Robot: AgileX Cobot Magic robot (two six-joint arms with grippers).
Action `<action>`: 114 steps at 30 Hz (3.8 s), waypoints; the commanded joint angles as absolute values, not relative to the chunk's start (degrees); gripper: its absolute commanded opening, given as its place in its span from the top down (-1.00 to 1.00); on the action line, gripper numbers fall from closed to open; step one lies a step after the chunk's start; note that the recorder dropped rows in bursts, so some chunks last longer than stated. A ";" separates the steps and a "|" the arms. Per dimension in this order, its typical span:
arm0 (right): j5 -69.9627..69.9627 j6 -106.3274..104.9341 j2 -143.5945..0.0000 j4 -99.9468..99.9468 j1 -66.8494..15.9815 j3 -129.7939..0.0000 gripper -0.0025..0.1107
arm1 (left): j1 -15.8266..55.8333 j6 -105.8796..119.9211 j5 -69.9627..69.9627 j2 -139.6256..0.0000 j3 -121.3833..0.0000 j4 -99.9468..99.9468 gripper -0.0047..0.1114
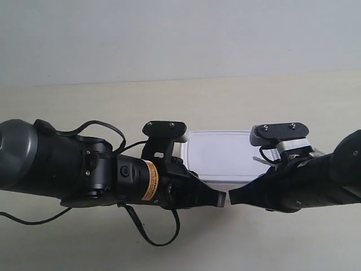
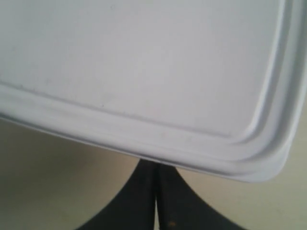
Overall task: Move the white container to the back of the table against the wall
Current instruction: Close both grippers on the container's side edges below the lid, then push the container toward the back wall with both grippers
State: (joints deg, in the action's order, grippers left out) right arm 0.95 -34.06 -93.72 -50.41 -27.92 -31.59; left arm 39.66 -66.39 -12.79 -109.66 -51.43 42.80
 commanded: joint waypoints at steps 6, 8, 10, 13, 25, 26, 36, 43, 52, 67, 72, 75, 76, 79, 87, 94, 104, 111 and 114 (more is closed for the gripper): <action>0.00 -34.79 -96.25 -49.99 -28.03 -34.66 0.96 | 39.95 -66.09 -8.73 -113.78 -55.64 42.82 0.92; 0.00 -34.80 -96.63 -49.99 -28.03 -35.02 0.96 | 39.95 -66.09 -8.73 -114.19 -56.41 42.82 0.92; -0.45 -34.80 -96.90 -49.99 -28.03 -35.27 0.96 | 39.73 -65.92 -8.73 -114.58 -57.39 42.82 0.92; -2.41 -34.80 -97.37 -49.99 -28.03 -35.27 0.96 | 38.73 -65.92 -8.69 -115.37 -58.19 42.82 0.92; -5.71 -34.80 -97.96 -49.99 -28.03 -35.27 0.96 | 35.28 -66.30 -10.82 -116.50 -58.19 42.83 0.92; -5.86 -34.80 -97.96 -49.99 -28.03 -35.40 0.96 | 35.28 -66.30 -10.93 -116.50 -58.19 42.84 0.92; -4.91 -35.94 -100.60 -49.99 -28.03 -37.73 0.96 | 35.28 -66.30 -8.83 -116.59 -59.99 43.27 0.92; -5.90 -36.11 -102.13 -49.99 -28.03 -39.48 0.96 | 35.28 -66.30 -6.27 -116.59 -61.76 44.16 0.92; -7.87 -38.59 -102.11 -50.64 -28.03 -40.37 0.96 | 33.62 -66.30 -5.83 -116.63 -63.26 44.49 0.92; -10.05 -41.59 -102.11 -50.64 -28.03 -40.58 0.96 | 32.63 -66.19 -7.25 -116.63 -64.60 44.62 0.92; -9.59 -42.47 -102.60 -50.64 -28.03 -41.86 0.96 | 32.63 -66.19 -6.76 -117.38 -65.60 44.62 0.92; -8.87 -43.67 -104.10 -50.60 -28.03 -42.96 0.96 | 32.63 -66.31 -6.64 -118.66 -66.54 44.62 0.92; -8.86 -44.07 -104.78 -50.60 -28.03 -43.32 0.96 | 32.63 -66.31 -6.64 -119.22 -66.81 44.62 0.92; -9.11 -45.44 -106.22 -50.60 -28.03 -44.05 0.96 | 32.63 -66.31 -6.64 -120.02 -67.49 44.62 0.92; -9.23 -46.96 -109.24 -50.60 -28.03 -47.77 0.96 | 32.53 -66.19 -6.11 -122.29 -70.88 44.79 0.92; -12.37 -48.34 -110.83 -50.97 -28.03 -49.13 0.96 | 32.53 -66.19 -5.80 -123.84 -73.06 46.11 0.92; -13.03 -51.08 -113.54 -52.40 -28.03 -52.62 0.96 | 32.53 -66.19 -4.71 -126.81 -77.33 46.25 0.92; -13.82 -64.82 -116.79 -64.14 -28.03 -56.99 0.96 | 32.53 -66.07 -1.15 -126.55 -77.91 47.03 0.92; -14.64 -69.83 -117.38 -68.71 -28.03 -58.78 0.96 | 32.64 -66.07 4.32 -125.54 -77.58 48.09 0.92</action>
State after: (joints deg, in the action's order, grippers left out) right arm -13.06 -64.36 -116.90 -63.97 -27.92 -57.13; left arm 32.67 -66.12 0.00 -126.88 -77.49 47.38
